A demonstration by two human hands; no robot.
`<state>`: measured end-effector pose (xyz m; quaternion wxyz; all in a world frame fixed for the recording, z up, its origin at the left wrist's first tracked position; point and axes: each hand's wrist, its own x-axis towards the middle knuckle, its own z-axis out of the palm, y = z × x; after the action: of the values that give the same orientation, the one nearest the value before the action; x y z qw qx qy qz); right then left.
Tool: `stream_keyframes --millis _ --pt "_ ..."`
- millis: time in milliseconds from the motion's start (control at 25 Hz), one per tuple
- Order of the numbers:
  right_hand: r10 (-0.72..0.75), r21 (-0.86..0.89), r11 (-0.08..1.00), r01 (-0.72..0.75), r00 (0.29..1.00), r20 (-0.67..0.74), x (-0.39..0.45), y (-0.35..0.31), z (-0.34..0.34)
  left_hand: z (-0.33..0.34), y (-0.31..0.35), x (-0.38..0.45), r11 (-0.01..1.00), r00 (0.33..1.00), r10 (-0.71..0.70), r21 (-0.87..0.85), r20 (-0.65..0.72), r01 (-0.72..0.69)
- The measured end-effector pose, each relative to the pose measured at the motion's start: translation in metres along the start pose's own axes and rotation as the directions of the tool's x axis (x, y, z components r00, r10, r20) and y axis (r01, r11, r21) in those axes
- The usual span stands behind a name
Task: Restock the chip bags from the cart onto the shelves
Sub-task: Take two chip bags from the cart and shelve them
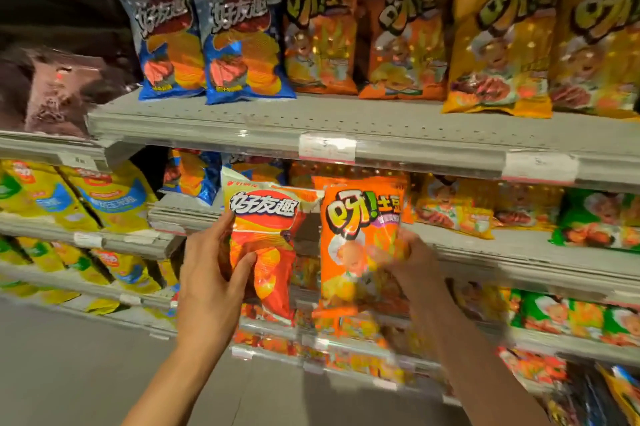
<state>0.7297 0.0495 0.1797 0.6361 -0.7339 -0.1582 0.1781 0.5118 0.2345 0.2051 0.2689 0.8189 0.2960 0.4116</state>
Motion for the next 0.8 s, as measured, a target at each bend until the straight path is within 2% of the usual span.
stream_keyframes --millis 80,120,200,360,520,800 --pt "-0.039 0.091 0.995 0.032 0.996 0.077 0.03 -0.011 0.015 0.006 -0.002 0.012 1.0 0.999 -0.028 0.007 -0.035 0.028" --pt "-0.03 0.137 0.99 0.021 0.997 0.066 0.046 -0.015 0.022 0.008 -0.004 0.017 0.999 0.998 -0.041 0.011 -0.047 0.041" --pt "0.037 0.219 0.975 -0.037 0.999 0.006 0.08 -0.024 0.033 0.01 -0.008 0.024 0.997 0.995 -0.069 0.02 -0.069 0.07" --pt "0.236 0.374 0.9 -0.223 0.972 0.012 0.127 -0.034 0.054 0.008 -0.013 0.034 0.994 0.993 -0.09 0.047 -0.08 0.094" --pt "0.242 0.329 0.915 -0.233 0.97 0.012 0.137 -0.027 0.077 0.004 -0.021 0.038 0.992 0.991 -0.103 0.058 -0.085 0.108" --pt "0.079 0.182 0.98 -0.083 0.996 0.032 0.129 -0.02 0.102 -0.02 -0.043 0.055 0.983 0.982 -0.133 0.108 -0.132 0.147"
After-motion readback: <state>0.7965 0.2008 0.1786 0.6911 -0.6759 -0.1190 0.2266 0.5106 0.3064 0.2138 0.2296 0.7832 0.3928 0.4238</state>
